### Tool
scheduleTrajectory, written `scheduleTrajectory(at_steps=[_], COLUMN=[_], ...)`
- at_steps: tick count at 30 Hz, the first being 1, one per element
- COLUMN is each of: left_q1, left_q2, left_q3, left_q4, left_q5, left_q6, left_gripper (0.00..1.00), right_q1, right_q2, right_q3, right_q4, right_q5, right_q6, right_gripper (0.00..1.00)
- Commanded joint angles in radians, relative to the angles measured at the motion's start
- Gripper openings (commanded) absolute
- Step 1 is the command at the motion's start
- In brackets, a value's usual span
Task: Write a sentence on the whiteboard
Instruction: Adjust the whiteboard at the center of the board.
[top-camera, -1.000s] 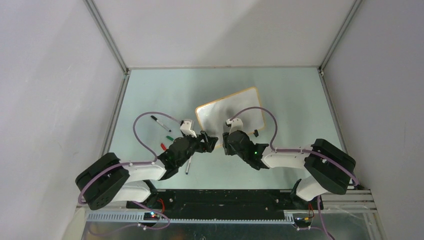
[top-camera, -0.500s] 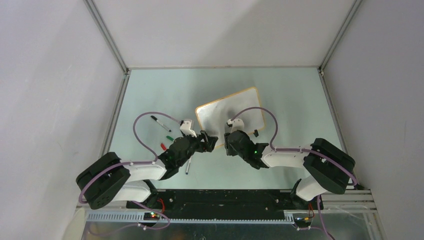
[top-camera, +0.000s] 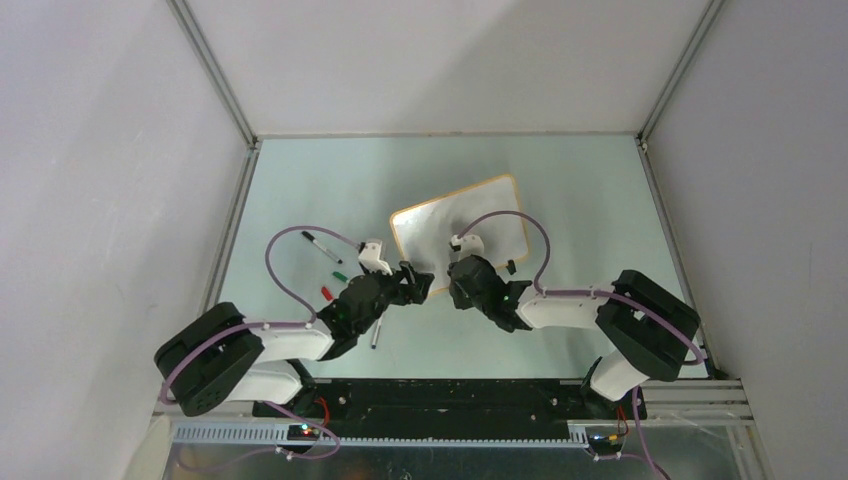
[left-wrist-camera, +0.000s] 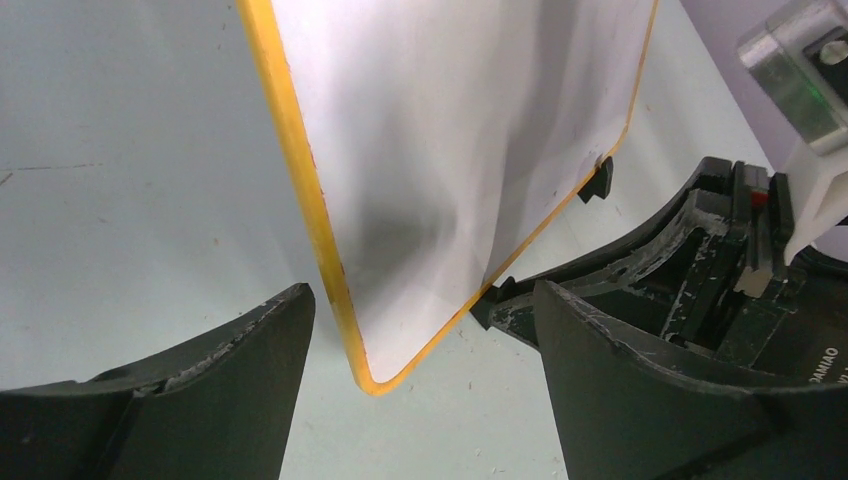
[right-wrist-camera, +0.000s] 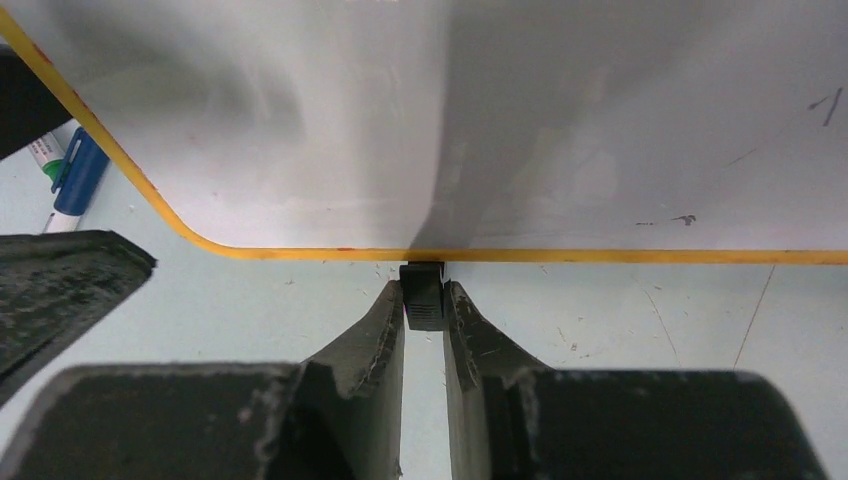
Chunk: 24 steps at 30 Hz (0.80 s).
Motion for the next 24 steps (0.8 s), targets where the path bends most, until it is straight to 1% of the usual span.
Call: scheduleTrajectory(at_steps=[1,7,17,24], left_q1=[-0.006,-0.006,-0.007,-0.008], left_q2=[0.023,0.07,0.147,0.166], left_q3=[0.032,0.077,0.15,0.17], left_q4=[0.039,0.016,-0.014,-0.02], left_q5=[0.017,0.05,0.089,0.103], left_q6=[0.018,0.025,0.022,0.025], left_gripper=[0.86,0.86,0.84,0.84], right_q1=[0.003,0.02,0.029,0.034], right_q2=[0.014,0.029,0.033,0.029], right_q3=[0.045,0.066,0.073,0.074], right_q4=[0.009,-0.002,-0.008,-0.011], right_q5=[-0.01,-0.002,0.01,0.014], right_q6=[-0.004,-0.02,-0.025,-0.03], right_gripper=[0.16,0.13,0.12,0.12])
